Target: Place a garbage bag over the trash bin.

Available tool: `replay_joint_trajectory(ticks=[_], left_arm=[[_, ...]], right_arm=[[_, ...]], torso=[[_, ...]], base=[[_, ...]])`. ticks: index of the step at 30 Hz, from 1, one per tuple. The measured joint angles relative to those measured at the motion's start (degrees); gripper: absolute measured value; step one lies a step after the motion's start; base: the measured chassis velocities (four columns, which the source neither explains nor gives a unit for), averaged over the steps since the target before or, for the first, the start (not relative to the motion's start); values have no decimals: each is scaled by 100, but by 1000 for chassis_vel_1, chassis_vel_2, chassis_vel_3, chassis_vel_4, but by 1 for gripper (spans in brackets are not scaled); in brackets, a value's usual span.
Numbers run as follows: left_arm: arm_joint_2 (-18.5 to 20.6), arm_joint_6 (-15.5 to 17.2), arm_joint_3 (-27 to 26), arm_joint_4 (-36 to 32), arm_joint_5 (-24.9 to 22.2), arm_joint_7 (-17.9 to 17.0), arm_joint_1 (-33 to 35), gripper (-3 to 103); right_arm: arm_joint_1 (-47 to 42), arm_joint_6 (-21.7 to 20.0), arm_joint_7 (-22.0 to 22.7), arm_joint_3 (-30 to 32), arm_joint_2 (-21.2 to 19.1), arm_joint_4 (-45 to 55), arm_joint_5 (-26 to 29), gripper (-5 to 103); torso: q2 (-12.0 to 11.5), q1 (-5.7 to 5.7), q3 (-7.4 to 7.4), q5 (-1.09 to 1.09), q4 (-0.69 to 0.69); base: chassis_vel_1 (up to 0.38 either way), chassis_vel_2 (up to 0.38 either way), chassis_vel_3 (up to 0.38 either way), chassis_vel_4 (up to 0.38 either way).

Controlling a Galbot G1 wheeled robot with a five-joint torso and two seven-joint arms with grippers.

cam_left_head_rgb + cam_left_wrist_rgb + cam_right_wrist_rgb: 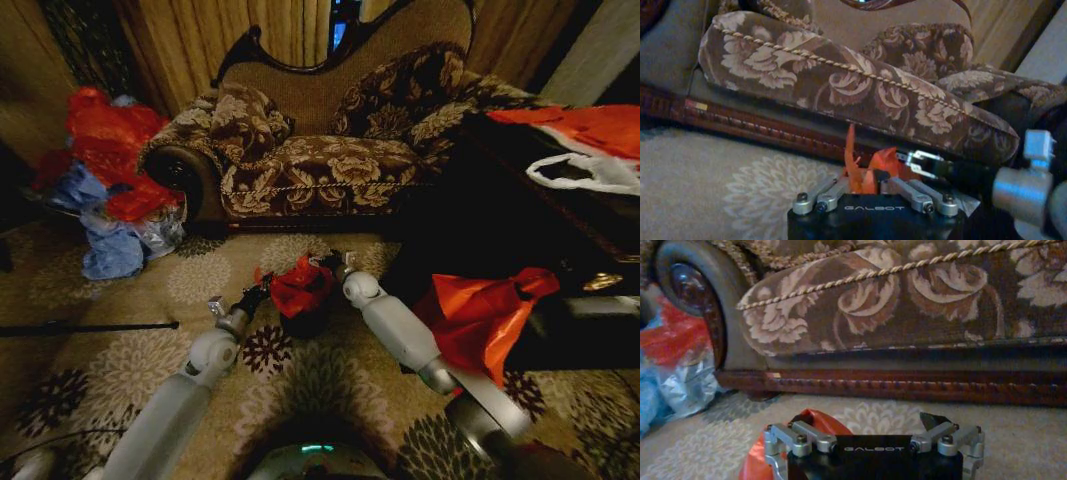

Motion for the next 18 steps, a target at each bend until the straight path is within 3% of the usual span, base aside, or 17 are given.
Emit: replay_joint_trajectory(ticks=[5, 10, 12, 16, 17, 18], left_arm=[[151, -80, -16, -87, 280, 124, 58, 27], [481, -311, -117, -258, 1121, 483, 259, 48], [685, -436, -228, -330, 1703, 784, 428, 60], [839, -523, -332, -437, 2059, 959, 612, 64], [903, -527, -410, -543, 2158, 1039, 744, 76], [942, -522, -479, -630, 2196, 1085, 846, 76]], right_arm=[[103, 93, 17, 127, 151, -315, -48, 100], [-101, -13, 227, 105, -90, 278, 140, 100], [-273, -26, 273, 48, -254, 587, 180, 100], [-421, -24, 301, 45, -319, 742, 185, 100], [-511, -17, 332, 51, -344, 819, 186, 100], [-584, -13, 355, 63, -366, 895, 191, 100]], torso=[[0, 0, 0, 1, 1], [0, 0, 0, 0, -1], [0, 0, 0, 1, -2], [0, 0, 0, 1, -2], [0, 0, 0, 1, 0], [0, 0, 0, 1, 0]], base=[[0, 0, 0, 0], [0, 0, 0, 0], [0, 0, 0, 0], [0, 0, 0, 0], [0, 0, 0, 0], [0, 0, 0, 0]])
